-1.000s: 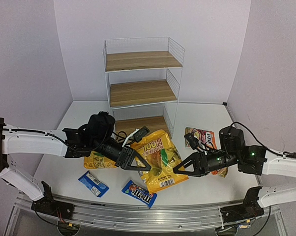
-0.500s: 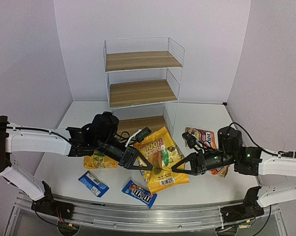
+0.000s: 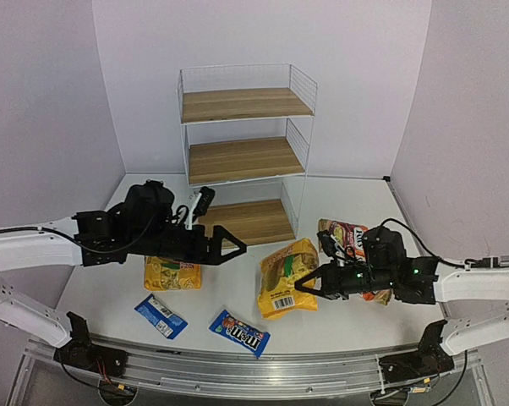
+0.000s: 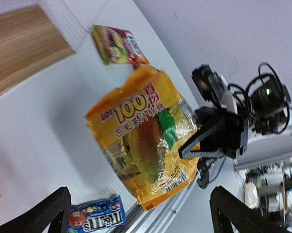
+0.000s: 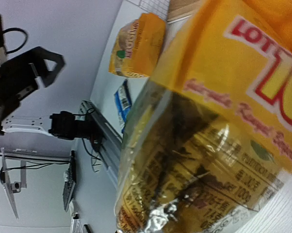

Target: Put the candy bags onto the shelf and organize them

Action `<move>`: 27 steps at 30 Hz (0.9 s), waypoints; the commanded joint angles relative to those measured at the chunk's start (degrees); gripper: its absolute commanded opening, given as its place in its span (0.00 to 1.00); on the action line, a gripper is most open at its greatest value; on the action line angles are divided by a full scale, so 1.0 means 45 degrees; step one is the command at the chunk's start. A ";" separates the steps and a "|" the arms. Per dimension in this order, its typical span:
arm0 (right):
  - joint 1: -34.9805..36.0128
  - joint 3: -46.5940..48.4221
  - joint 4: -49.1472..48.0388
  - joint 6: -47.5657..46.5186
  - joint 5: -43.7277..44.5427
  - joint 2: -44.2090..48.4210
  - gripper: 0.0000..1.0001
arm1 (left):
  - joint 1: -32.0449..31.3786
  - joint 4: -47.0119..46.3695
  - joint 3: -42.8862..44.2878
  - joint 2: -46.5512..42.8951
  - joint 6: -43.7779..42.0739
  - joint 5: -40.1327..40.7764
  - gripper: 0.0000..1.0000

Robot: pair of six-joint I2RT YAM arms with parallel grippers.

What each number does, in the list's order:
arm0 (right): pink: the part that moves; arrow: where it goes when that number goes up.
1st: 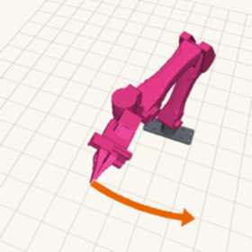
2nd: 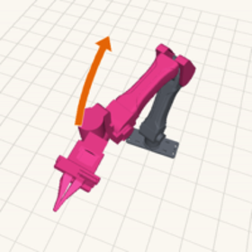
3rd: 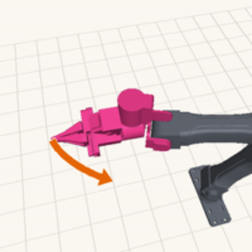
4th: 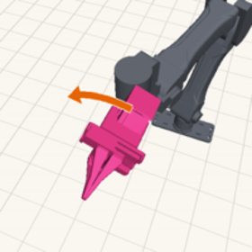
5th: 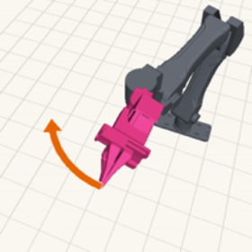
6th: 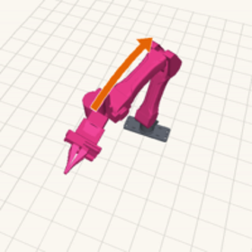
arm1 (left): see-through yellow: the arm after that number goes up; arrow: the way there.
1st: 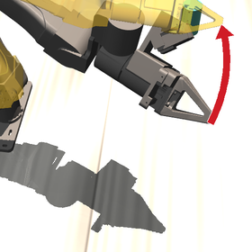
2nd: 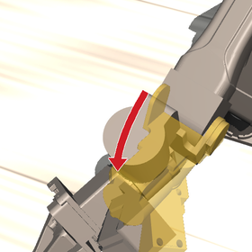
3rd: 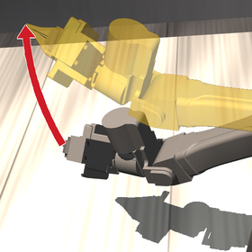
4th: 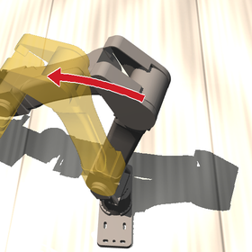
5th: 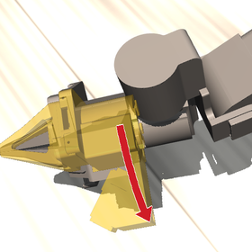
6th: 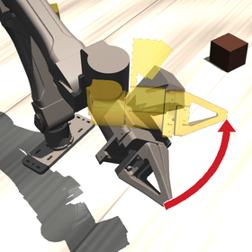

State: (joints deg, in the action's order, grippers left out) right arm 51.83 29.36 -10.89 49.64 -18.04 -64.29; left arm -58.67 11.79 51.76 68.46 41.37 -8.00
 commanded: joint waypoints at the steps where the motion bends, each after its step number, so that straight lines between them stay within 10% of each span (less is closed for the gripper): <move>1: 0.0064 0.1706 -0.1545 -0.1369 0.0791 -0.1394 0.00 | 0.0028 0.3549 -0.0298 -0.1557 0.1816 0.4732 1.00; 27: -0.0352 0.8331 -0.3582 -0.5574 0.1378 -0.9043 0.00 | 0.0030 0.4938 -0.1528 -0.4483 0.3221 0.6056 1.00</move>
State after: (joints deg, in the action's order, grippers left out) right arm 51.42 60.95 -16.56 29.36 -11.81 -103.76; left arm -58.54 34.51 45.23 48.42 55.38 17.84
